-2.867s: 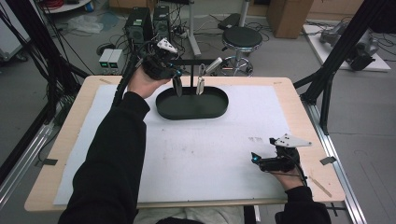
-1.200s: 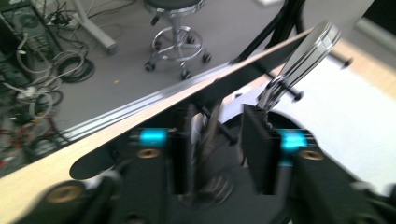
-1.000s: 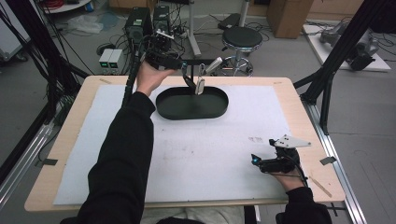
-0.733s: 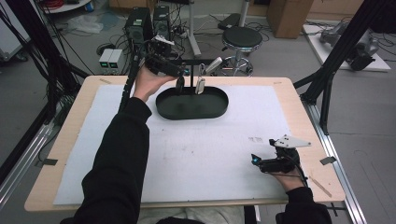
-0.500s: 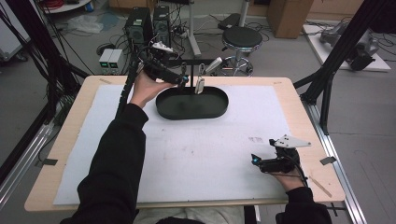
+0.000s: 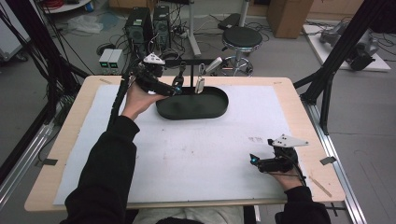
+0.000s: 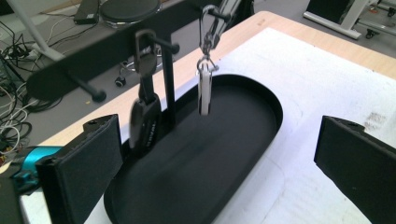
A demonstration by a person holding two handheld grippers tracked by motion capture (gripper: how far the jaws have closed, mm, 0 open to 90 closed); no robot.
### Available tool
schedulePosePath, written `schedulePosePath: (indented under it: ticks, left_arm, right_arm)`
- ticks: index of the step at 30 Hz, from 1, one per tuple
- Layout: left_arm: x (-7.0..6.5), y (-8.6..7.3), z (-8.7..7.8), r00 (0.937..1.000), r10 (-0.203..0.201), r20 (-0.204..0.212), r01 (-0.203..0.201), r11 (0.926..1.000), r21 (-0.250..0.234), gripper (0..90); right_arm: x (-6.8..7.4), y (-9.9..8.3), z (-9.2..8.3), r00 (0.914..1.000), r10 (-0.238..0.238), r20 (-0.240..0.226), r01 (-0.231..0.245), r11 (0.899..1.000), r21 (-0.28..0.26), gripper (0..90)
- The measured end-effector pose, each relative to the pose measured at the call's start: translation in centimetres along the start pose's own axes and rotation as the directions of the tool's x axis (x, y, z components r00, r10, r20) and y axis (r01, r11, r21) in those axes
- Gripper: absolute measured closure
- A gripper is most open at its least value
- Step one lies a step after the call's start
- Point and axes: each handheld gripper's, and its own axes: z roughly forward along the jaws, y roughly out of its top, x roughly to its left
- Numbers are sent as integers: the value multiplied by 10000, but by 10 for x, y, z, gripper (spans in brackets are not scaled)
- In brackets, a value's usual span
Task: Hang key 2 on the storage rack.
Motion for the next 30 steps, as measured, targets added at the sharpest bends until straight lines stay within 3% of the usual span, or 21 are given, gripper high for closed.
schedulePosePath:
  ticks: [16, 23, 30]
  left_arm:
    - [4, -38, -21, 9998, -179, 60, 179, 9998, -51, 17]
    - [12, -58, -34, 9979, -654, -14, 654, 9977, -153, 17]
    - [15, -78, -47, 9964, -796, -304, 790, 9967, -203, 17]
  right_arm:
    - [0, 1, 1, 10000, -63, 22, 63, 10000, 7, 29]
    - [0, 0, 1, 10000, 3, 64, -3, 10000, 18, 29]
    - [2, 1, 3, 10000, -29, 82, 28, 10000, 88, 29]
